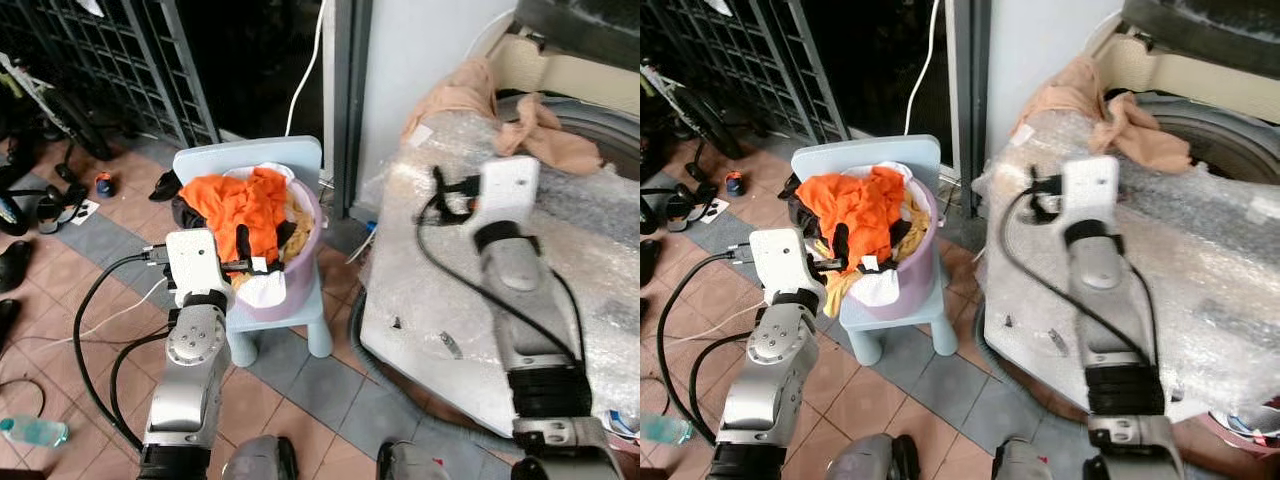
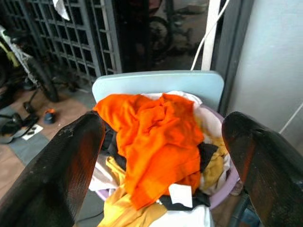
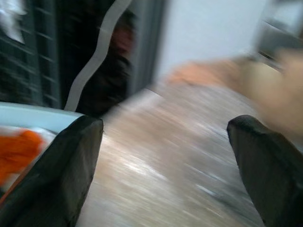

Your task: Clothes washing

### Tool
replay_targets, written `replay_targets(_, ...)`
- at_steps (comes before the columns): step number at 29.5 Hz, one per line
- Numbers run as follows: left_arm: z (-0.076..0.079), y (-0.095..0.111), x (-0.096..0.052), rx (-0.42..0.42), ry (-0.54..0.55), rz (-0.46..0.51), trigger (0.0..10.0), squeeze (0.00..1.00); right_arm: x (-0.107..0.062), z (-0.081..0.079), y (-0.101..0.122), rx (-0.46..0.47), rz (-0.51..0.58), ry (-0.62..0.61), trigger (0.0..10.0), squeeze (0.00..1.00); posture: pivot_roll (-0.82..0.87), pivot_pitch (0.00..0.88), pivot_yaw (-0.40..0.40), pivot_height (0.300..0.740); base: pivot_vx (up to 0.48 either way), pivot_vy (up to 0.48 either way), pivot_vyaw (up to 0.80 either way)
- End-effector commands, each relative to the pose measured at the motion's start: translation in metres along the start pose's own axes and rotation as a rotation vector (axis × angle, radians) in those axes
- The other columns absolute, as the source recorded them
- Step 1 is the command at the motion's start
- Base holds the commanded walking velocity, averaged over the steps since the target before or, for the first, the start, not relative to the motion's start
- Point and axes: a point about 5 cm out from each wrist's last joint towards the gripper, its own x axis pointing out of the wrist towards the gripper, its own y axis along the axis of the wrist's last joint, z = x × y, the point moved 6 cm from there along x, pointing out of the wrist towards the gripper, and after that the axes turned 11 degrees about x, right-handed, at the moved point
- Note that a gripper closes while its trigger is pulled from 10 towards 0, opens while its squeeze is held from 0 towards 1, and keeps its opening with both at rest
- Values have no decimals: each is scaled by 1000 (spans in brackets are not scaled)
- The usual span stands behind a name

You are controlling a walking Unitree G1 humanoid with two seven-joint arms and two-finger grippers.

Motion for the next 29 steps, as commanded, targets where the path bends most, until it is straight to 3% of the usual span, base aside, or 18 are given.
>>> replay_targets(1,-1,0,2,3,-5,-1,10000,0,-4,-36,-4,39,-29,186,10000,1000,-40,77,115,740,0,0,0)
replay_targets(3,1,3,5,6,-10,6,10000,0,-9,-55,-4,39,-37,297,10000,1000,-41,73,117,740,0,0,0)
replay_targets(7,2,9,8,4,-7,22,10000,0,3,-43,4,5,-12,218,10000,1000,-41,76,117,740,0,0,0)
replay_targets(9,2,12,9,4,-3,29,10000,0,15,-17,6,-48,-12,86,10000,1000,-34,86,110,740,0,0,0)
replay_targets(10,2,12,9,4,-3,29,10000,0,15,-17,6,-48,-12,86,10000,1000,-34,86,110,740,0,0,0)
replay_targets(11,1,14,8,6,1,34,10000,0,22,8,12,-65,-1,-40,10000,1000,-20,92,102,740,0,0,0)
replay_targets(15,-6,13,6,9,23,32,10000,0,24,53,28,-61,41,-252,10000,1000,-23,103,94,740,0,0,0)
replay_targets(20,-5,8,4,8,26,17,10000,0,20,72,31,-106,43,-365,10000,1000,-27,101,92,740,0,0,0)
replay_targets(22,-3,9,5,7,22,19,10000,0,14,83,42,-206,81,-443,10000,1000,-27,99,94,740,0,0,0)
replay_targets(26,-2,7,4,4,15,13,10000,0,13,71,64,-271,180,-406,10000,1000,-33,97,101,740,0,0,0)
replay_targets(29,0,5,3,-1,6,4,10000,0,14,31,72,-223,243,-250,10000,1000,-31,94,99,740,0,0,0)
